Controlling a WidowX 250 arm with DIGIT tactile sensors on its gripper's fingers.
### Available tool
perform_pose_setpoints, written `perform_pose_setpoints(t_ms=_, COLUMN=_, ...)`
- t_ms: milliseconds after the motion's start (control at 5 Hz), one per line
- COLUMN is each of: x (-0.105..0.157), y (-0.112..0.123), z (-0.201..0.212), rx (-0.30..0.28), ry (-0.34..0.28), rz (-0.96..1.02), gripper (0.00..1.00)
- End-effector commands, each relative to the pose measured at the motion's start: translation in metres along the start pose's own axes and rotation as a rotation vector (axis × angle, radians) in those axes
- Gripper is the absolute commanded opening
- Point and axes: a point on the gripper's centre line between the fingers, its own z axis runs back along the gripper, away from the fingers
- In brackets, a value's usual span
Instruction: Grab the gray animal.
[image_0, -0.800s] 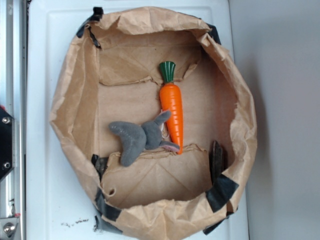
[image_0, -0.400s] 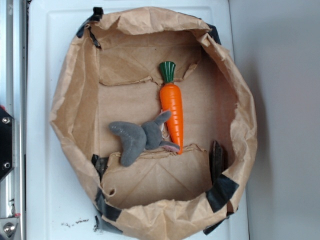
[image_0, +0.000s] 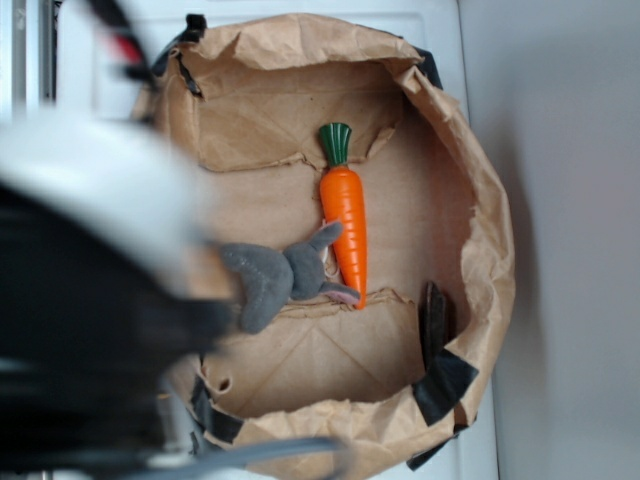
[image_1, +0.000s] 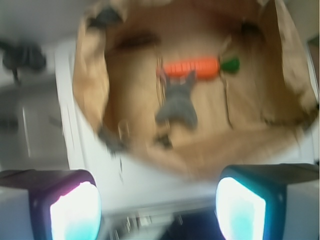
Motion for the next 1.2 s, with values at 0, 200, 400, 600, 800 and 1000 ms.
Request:
perform_pose_setpoints(t_ms=0, x=0.050, y=0.003, z=-0.011, rx=0.001, ry=-0.018, rz=-0.031, gripper=1.00)
perform_pose_setpoints(t_ms=200, x=0.050, y=0.003, z=-0.011, rx=0.001, ry=-0.018, rz=-0.031, gripper=1.00)
perform_pose_setpoints(t_ms=400, x=0.043, y=0.030, z=-0.055, rx=-0.004, ry=0.061, rz=-0.050, gripper=1.00)
perform_pose_setpoints(t_ms=600, x=0.041, y=0.060, z=-0.095, rx=0.031, ry=0.054, rz=-0.030, gripper=1.00)
perform_pose_setpoints(t_ms=800, x=0.036, y=0.076, z=-0.117, rx=0.028, ry=0.093, rz=-0.016, gripper=1.00)
perform_pose_setpoints(t_ms=1000, x=0.022, y=0.059, z=-0.142, rx=0.017, ry=0.143, rz=-0.057, gripper=1.00)
